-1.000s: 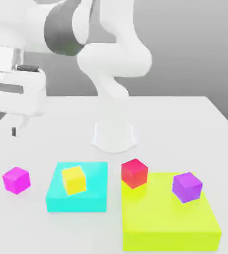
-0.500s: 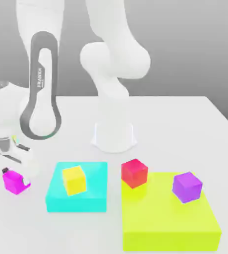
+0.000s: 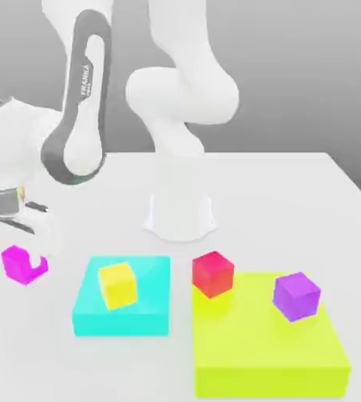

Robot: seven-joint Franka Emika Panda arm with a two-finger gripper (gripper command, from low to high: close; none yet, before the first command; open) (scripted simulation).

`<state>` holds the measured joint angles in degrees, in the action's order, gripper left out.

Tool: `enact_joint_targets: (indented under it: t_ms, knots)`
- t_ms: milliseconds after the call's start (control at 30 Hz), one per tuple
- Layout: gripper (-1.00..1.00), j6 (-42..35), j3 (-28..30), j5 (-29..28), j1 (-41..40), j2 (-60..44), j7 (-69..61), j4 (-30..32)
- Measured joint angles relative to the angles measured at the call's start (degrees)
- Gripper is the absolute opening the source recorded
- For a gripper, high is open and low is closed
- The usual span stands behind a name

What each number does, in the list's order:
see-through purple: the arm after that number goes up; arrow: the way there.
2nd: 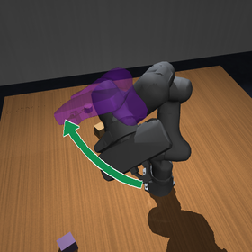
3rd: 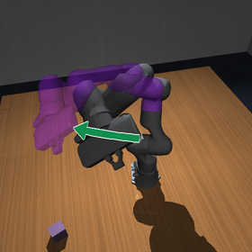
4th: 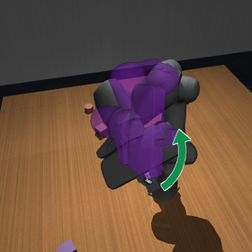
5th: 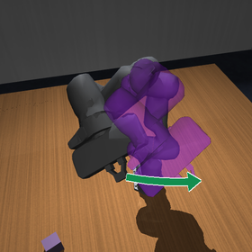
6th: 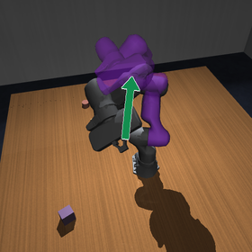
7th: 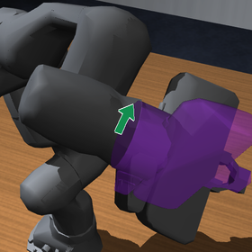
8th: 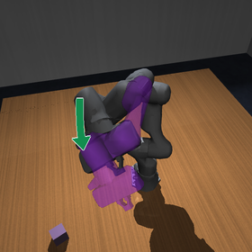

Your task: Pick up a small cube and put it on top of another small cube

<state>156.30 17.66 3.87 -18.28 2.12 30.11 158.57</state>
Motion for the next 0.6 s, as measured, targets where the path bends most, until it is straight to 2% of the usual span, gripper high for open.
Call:
enact_joint_targets:
  t_ms: [200, 467, 600]
  knots:
    - [-1.0, -8.5, -9.6, -0.6, 8.0, 12.5, 10.4, 3.8]
    - [-1.0, -19.7, -24.1, 2.2, 20.2, 28.6, 21.6, 8.7]
    - [-1.0, -13.1, -26.3, 2.8, 21.3, 24.0, 22.9, 10.7]
